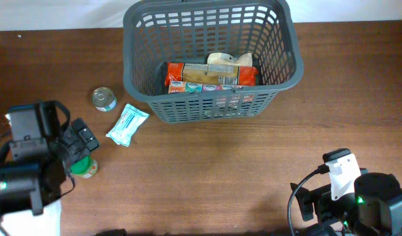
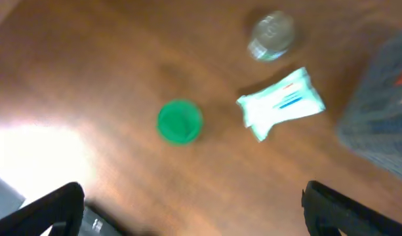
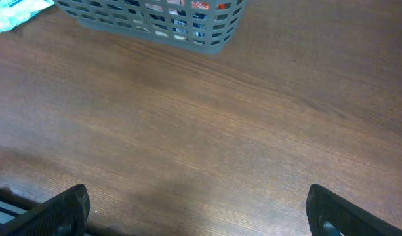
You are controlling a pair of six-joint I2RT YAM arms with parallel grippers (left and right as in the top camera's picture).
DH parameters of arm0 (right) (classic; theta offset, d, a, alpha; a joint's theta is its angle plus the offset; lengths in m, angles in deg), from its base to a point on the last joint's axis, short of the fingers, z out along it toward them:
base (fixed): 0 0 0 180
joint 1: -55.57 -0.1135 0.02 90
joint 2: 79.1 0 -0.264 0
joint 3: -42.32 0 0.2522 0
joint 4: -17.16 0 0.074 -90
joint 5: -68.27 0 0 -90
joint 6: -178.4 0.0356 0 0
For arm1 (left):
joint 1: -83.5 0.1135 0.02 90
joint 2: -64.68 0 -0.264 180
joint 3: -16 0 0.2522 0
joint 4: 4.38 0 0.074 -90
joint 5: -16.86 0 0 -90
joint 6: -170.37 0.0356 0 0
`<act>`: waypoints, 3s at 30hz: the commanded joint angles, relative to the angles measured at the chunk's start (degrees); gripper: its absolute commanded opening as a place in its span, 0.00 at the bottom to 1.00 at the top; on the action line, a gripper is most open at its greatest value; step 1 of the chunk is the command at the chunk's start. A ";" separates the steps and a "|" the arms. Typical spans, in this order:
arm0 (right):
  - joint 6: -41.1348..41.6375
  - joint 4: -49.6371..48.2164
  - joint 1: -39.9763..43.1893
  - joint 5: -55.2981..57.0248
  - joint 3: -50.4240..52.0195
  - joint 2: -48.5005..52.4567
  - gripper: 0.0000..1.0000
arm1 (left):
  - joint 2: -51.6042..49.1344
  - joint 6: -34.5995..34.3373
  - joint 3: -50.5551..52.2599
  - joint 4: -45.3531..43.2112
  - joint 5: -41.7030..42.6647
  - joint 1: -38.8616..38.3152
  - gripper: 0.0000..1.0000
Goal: Pack container
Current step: 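Lower the left gripper onto the green-lidded jar and grasp it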
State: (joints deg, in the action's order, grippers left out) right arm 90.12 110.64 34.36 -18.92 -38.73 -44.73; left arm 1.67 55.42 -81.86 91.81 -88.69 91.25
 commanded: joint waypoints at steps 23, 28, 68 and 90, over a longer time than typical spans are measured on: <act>0.68 -0.17 -0.48 0.70 -0.52 -0.20 0.99 | -6.10 -25.70 30.18 -14.97 2.32 5.75 0.99; 0.68 -0.17 -0.48 0.70 -0.52 -0.20 0.99 | -6.43 -21.92 34.23 -20.87 3.17 8.15 0.99; 0.68 -0.17 -0.48 0.70 -0.52 -0.20 0.99 | -27.41 -7.74 35.47 -43.23 5.97 14.67 0.70; 0.68 -0.17 -0.48 0.70 -0.52 -0.20 0.99 | -27.06 -7.72 34.29 -41.46 7.21 14.67 0.25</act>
State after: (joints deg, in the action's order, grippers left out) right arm 90.10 110.64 34.36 -18.92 -38.73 -44.73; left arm -24.91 47.42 -47.04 49.19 -82.26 105.67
